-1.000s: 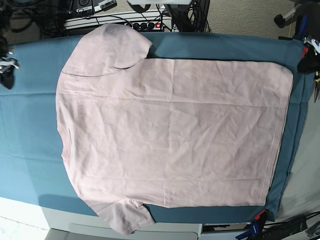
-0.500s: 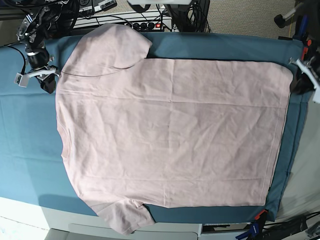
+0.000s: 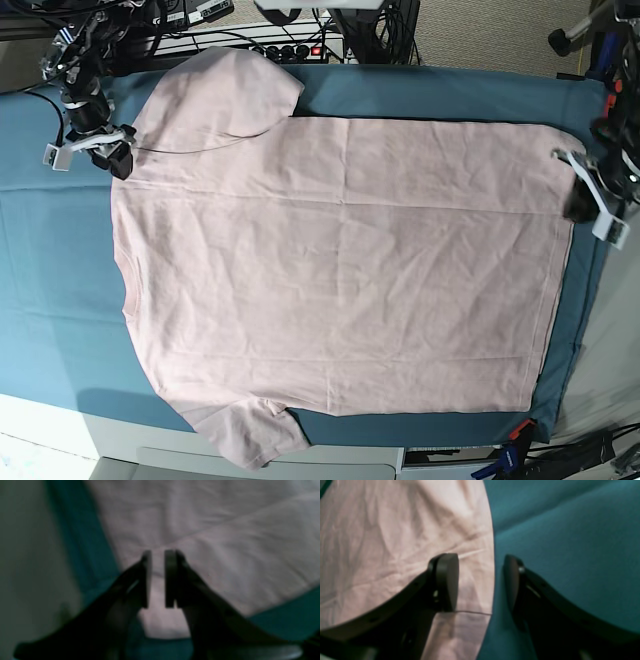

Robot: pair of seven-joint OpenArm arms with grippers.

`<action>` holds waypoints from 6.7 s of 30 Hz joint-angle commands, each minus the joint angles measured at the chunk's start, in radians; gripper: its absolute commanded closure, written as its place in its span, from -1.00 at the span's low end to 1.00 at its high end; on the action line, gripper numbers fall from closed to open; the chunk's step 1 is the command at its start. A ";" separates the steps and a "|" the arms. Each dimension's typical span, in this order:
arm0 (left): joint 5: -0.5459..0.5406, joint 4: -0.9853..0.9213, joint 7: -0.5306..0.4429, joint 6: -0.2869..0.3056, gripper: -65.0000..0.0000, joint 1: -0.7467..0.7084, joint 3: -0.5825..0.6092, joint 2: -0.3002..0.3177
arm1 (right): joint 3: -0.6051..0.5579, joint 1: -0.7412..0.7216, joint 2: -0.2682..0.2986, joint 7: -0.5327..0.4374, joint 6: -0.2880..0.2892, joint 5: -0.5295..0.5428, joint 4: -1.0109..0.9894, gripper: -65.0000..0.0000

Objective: Fold the T-shirt properly
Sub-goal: 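Move both grippers down to the shirt's shoulder corners, then grasp the shirt's shoulder corners with both grippers, then lift the shoulder edge and pull it toward the robot with both grippers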

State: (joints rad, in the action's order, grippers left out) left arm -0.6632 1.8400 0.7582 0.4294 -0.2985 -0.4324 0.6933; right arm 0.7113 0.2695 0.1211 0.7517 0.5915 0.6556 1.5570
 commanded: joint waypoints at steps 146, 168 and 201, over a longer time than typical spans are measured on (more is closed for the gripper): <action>-0.625 -0.454 0.327 0.171 1.00 -0.040 -0.050 0.074 | 0.016 0.351 0.122 0.322 0.053 0.410 0.057 1.00; -0.672 -0.184 0.353 0.174 1.00 -0.411 -0.280 0.058 | 0.071 0.463 0.212 0.368 0.060 0.455 0.113 1.00; -0.793 -0.145 0.434 0.243 1.00 -0.578 -0.289 -0.082 | 0.071 0.664 0.247 0.488 0.093 0.552 0.239 1.00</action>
State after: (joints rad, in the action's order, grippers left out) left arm -1.4349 1.6836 1.1870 0.6647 -0.8639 -0.7090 0.5961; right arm 0.7689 0.9195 0.3511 1.2373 0.6785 1.1984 1.7836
